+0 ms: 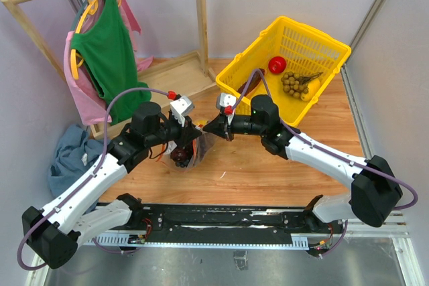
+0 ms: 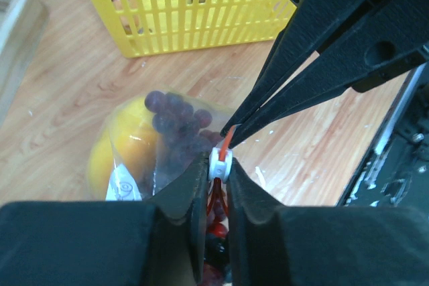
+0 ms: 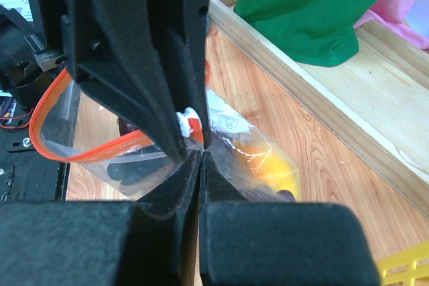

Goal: Place the food in the zip-top bag and seal the zipper
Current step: Zip the zipper food storage bag at the center of the board.

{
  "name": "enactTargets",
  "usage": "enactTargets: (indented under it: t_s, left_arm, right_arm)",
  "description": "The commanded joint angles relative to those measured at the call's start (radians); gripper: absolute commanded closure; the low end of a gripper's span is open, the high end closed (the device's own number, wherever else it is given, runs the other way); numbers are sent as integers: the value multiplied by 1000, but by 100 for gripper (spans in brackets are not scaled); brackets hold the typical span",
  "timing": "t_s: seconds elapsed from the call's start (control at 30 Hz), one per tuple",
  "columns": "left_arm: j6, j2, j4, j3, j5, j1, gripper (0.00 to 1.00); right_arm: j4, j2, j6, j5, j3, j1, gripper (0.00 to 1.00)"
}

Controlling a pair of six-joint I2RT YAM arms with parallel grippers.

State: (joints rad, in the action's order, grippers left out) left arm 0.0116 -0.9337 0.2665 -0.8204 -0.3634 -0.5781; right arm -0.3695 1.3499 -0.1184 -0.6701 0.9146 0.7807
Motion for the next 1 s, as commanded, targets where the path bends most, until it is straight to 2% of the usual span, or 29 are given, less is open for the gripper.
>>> enactTargets:
  t_s: [0.0,0.03,0.1,0.2,0.37,0.53,0.97]
  left_arm:
    - [48,4,-11,-12,-13,-3,95]
    - [58,4,-8,-19,-28,-2,98]
    - [81,4,7,-37,-57,-2,100]
    - [119,1,38,-67,-94,-2,100]
    - [181,-1,73,-104,-135,-2,100]
    - [202,-10,81,-133,-186,-5,100]
    - [241,-25,112,-178,-230,-61,100]
  right_arm:
    - [-47,-33,6,-24,8,-2,99]
    - [-32,-34,1,-30,14,-4,99]
    - [27,-39,-21,-47,35,-8,97]
    - [115,-55,-69,-80,68,-12,81]
    - [213,-73,-132,-137,104,-13,67]
    - [309,-66,-183,-155,141,-13,62]
    - [331,-46,-234,-146,130,-13,57]
